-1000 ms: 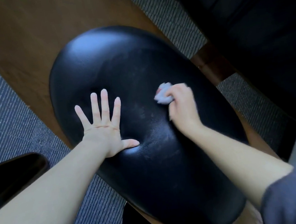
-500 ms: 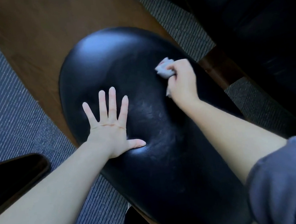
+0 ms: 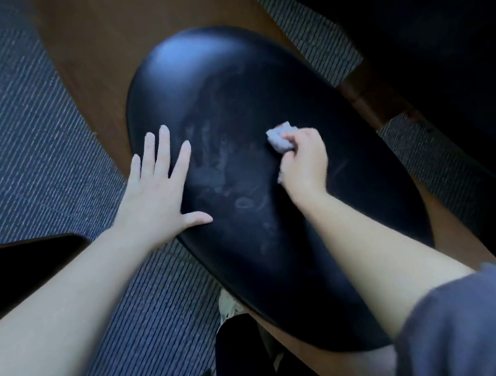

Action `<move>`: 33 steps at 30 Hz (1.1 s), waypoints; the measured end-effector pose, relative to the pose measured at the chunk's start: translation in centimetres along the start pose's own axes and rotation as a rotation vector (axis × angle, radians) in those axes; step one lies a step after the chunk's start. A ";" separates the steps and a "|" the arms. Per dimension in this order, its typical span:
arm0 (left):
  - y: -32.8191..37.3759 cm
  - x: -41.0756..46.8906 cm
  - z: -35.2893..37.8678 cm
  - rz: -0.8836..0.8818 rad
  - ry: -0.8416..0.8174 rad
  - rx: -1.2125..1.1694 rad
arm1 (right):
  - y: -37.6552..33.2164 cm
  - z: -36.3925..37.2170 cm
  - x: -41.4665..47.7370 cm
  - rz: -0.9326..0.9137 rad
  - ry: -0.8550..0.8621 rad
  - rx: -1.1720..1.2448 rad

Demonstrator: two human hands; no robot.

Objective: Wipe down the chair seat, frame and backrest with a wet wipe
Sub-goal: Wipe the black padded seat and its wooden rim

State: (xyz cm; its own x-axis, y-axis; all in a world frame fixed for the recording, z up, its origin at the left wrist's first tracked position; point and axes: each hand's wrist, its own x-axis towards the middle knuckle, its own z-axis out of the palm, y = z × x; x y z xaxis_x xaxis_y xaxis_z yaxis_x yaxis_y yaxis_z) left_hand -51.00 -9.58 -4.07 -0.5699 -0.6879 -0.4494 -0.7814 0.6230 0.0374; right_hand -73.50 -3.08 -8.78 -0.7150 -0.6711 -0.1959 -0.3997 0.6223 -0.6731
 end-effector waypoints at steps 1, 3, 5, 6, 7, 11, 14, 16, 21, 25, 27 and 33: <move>0.0 -0.3 0.3 -0.017 0.013 -0.031 | -1.5 1.2 -0.4 -0.024 0.007 0.042; 0.4 -0.7 0.7 -0.068 0.034 -0.117 | -3.8 2.8 -3.1 -0.201 -0.093 0.145; 0.4 -1.4 1.0 -0.085 0.044 -0.182 | -3.2 2.8 -7.5 -0.426 -0.298 0.102; 0.2 -1.8 1.3 -0.074 0.047 -0.190 | -2.0 1.8 -9.3 -0.496 -0.392 0.056; 0.0 -2.2 1.4 -0.055 0.041 -0.178 | -0.6 0.2 -10.4 -0.535 -0.444 0.012; -0.5 -3.2 1.7 -0.021 -0.012 -0.091 | 2.4 -3.2 -6.9 -0.295 -0.182 -0.070; -0.1 -3.2 1.8 -0.034 -0.001 -0.081 | -0.4 -0.9 -4.4 -0.132 -0.097 -0.057; 0.1 -3.6 1.8 -0.033 -0.007 -0.080 | -0.6 0.3 -7.6 -0.349 -0.253 -0.059; 2.5 -5.8 2.0 0.057 -0.047 -0.052 | 5.2 -7.6 -13.4 -0.542 -0.377 -0.113; 5.9 -6.7 2.5 0.170 -0.111 0.036 | 5.1 -8.3 -9.3 -0.108 -0.101 -0.184; 7.9 -6.8 2.3 0.216 -0.152 0.058 | 5.4 -7.9 -12.2 -0.261 -0.265 -0.186; 14.8 -7.0 1.9 0.445 -0.314 0.088 | 10.9 -16.0 -15.1 -0.423 -0.528 -0.278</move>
State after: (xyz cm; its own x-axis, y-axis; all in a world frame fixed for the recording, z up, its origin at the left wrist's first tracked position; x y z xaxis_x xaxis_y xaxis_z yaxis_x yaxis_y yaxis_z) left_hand -58.07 5.12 -2.05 -0.7265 -0.2152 -0.6527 -0.4504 0.8664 0.2157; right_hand -76.25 20.27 -1.76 -0.1232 -0.9378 -0.3245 -0.7613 0.2991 -0.5753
